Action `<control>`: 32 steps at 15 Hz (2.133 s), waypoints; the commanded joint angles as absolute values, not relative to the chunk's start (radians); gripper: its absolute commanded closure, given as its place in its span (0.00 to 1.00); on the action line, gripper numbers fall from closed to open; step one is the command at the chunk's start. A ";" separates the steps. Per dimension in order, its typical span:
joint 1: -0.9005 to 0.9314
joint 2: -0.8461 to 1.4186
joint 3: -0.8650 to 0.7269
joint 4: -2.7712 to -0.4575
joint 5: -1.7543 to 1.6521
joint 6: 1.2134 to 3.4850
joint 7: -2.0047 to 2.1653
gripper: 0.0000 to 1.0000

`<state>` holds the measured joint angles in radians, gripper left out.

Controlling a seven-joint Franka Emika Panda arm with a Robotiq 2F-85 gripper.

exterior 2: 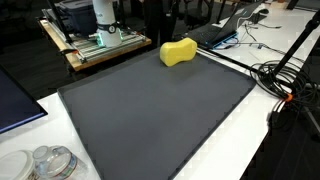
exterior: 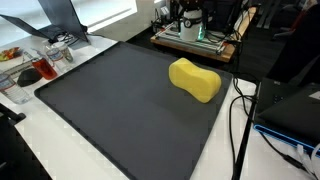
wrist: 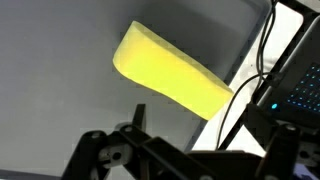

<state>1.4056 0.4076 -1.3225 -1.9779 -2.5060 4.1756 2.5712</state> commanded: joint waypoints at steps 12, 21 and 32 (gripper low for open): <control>1.814 0.661 -1.480 -1.930 -2.513 4.231 2.311 0.00; 1.697 0.632 -1.365 -1.807 -2.521 4.209 2.311 0.00; 1.608 0.643 -1.239 -1.811 -2.514 4.221 2.538 0.00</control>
